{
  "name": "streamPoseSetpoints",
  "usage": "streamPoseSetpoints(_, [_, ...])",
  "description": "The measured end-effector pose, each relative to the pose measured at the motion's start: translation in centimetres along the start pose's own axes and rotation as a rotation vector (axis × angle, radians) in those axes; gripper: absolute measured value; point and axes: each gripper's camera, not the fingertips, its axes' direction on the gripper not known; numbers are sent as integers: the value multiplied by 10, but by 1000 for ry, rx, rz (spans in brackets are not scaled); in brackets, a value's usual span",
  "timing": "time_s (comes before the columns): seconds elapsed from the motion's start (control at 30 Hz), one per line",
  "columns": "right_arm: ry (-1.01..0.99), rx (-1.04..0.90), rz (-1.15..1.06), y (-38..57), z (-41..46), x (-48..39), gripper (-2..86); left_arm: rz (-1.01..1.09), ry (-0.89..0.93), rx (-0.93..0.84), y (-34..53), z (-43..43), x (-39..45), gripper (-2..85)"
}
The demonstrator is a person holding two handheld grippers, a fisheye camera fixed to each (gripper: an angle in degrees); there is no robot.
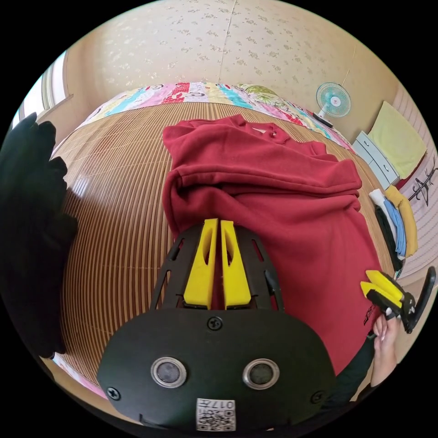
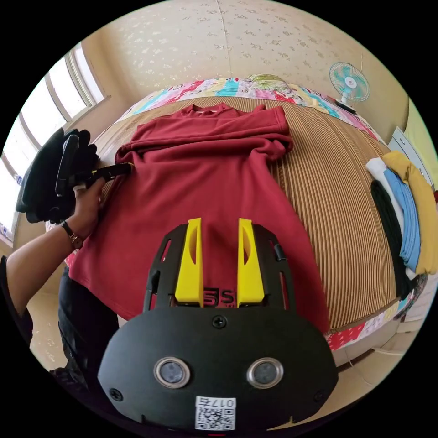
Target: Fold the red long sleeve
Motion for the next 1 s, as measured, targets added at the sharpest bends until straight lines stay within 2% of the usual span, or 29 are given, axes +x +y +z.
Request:
streamPoseSetpoints(0.2, [48,165,-51,43,12,-1,114,10,-31,-4,-10,-9,9,-5])
streamPoseSetpoints(0.33, [21,171,-37,42,14,8,113,4,-18,-4,-19,-19,6,3])
streamPoseSetpoints(0.47, [-27,176,-22,40,15,21,113,-75,106,-52,-31,-41,-27,34])
streamPoseSetpoints(0.53, [-20,180,-30,38,15,22,112,-82,138,-10,-18,-68,-38,47])
streamPoseSetpoints(0.6, [-24,183,-29,37,15,25,112,-54,97,128,25,-128,-44,53])
streamPoseSetpoints(0.67, [-36,187,-29,35,15,29,112,-11,127,161,64,-169,-50,60])
streamPoseSetpoints(0.8, [-44,192,-29,32,16,37,111,-9,310,90,154,-231,-76,86])
streamPoseSetpoints(0.9, [-44,195,-29,29,15,43,110,-104,299,-34,197,-243,-93,113])
streamPoseSetpoints(1.0, [-52,198,-27,27,14,52,109,-182,326,-62,217,-249,-110,131])
